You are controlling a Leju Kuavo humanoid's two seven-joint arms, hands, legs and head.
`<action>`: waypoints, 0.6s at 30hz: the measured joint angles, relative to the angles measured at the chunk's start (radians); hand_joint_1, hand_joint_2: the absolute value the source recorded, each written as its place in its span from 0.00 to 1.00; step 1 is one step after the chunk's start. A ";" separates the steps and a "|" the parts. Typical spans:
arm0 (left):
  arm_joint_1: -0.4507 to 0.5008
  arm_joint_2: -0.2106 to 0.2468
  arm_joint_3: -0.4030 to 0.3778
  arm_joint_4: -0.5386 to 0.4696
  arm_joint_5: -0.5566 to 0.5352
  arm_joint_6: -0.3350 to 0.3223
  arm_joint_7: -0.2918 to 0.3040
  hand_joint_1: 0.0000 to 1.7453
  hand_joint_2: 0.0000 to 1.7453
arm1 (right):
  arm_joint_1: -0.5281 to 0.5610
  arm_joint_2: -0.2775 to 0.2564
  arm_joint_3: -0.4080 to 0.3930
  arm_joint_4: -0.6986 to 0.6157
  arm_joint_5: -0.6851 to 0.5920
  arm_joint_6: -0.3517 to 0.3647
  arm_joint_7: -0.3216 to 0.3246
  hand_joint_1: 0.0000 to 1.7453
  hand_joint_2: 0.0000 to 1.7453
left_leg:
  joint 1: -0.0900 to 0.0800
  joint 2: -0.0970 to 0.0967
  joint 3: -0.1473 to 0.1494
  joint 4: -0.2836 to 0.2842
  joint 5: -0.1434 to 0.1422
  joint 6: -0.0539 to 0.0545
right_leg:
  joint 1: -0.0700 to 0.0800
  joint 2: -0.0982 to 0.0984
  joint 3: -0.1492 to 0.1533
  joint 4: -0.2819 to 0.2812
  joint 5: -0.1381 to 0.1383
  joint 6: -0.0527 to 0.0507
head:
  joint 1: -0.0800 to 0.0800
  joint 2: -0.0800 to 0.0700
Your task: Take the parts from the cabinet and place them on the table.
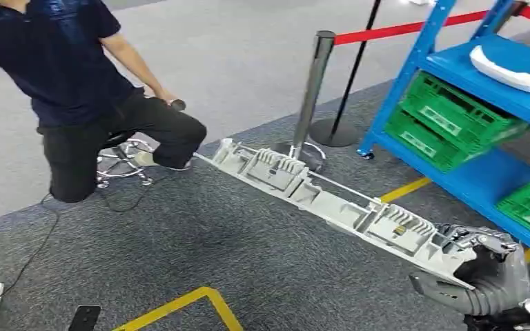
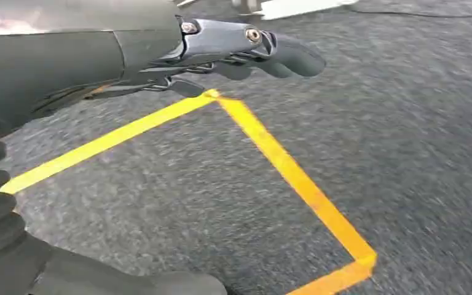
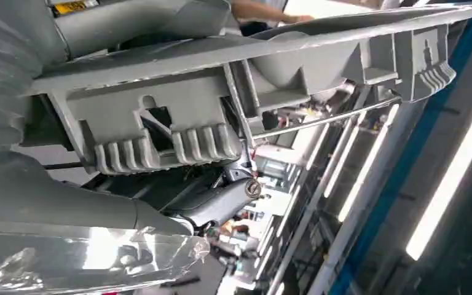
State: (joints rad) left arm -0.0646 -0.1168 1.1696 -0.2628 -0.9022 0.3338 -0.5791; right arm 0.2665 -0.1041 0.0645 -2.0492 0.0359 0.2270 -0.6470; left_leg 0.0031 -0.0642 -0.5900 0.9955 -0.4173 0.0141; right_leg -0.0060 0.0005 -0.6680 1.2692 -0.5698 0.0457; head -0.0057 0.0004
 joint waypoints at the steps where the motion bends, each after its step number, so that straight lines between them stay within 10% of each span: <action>1: 0.003 0.001 0.000 0.000 0.003 -0.002 0.002 0.00 1.00 | 0.000 0.000 0.000 -0.003 -0.005 -0.001 0.005 1.00 1.00 | 0.000 -0.016 0.001 0.000 0.001 -0.001 | 0.000 0.008 0.039 -0.084 0.048 -0.005 | 0.000 0.000; 4: -0.001 -0.001 0.013 0.000 0.047 -0.015 0.011 0.00 1.00 | -0.017 0.000 0.000 -0.011 -0.028 -0.011 0.033 1.00 1.00 | -0.003 -0.051 -0.007 0.009 0.005 -0.012 | -0.008 0.088 0.117 -0.252 0.092 -0.012 | -0.002 0.000; 8: 0.004 0.000 0.045 0.000 0.080 -0.035 0.013 0.00 1.00 | -0.056 -0.011 -0.001 -0.016 -0.057 -0.027 0.064 1.00 1.00 | 0.012 -0.082 -0.025 -0.002 0.019 -0.040 | -0.005 0.047 0.123 -0.266 0.106 -0.027 | -0.002 0.000; 10: 0.001 -0.008 0.060 0.000 0.107 -0.035 0.012 0.00 1.00 | -0.076 -0.022 -0.006 -0.020 -0.080 -0.028 0.081 1.00 1.00 | 0.002 0.018 -0.058 0.069 -0.032 -0.045 | -0.003 0.022 0.127 -0.272 0.110 -0.033 | -0.012 0.000; 13: -0.010 -0.021 0.094 0.000 0.149 -0.040 0.013 0.00 1.00 | -0.094 -0.042 -0.021 -0.019 -0.107 -0.020 0.095 1.00 1.00 | 0.006 0.049 -0.159 0.279 -0.118 -0.053 | 0.000 -0.027 0.126 -0.272 0.108 -0.037 | -0.011 0.000; 16: -0.008 -0.029 0.121 0.000 0.173 -0.052 0.018 0.00 1.00 | -0.116 -0.054 -0.032 -0.017 -0.124 -0.010 0.102 1.00 1.00 | 0.009 0.061 -0.112 0.191 -0.044 -0.054 | 0.000 -0.066 0.126 -0.272 0.106 -0.034 | -0.011 0.000; 18: -0.011 -0.032 0.132 0.000 0.184 -0.055 0.022 0.00 1.00 | -0.127 -0.056 -0.036 -0.016 -0.129 -0.006 0.103 1.00 1.00 | 0.006 0.130 -0.023 0.038 0.015 -0.051 | 0.002 -0.089 0.132 -0.270 0.101 -0.025 | -0.012 0.000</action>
State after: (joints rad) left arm -0.0752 -0.1492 1.3020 -0.2628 -0.7180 0.2789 -0.5574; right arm 0.1398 -0.1598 0.0282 -2.0653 -0.0927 0.2213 -0.5436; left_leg 0.0091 0.0653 -0.6134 1.0338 -0.4021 -0.0366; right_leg -0.0041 -0.0883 -0.5357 0.9989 -0.4691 0.0209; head -0.0175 0.0004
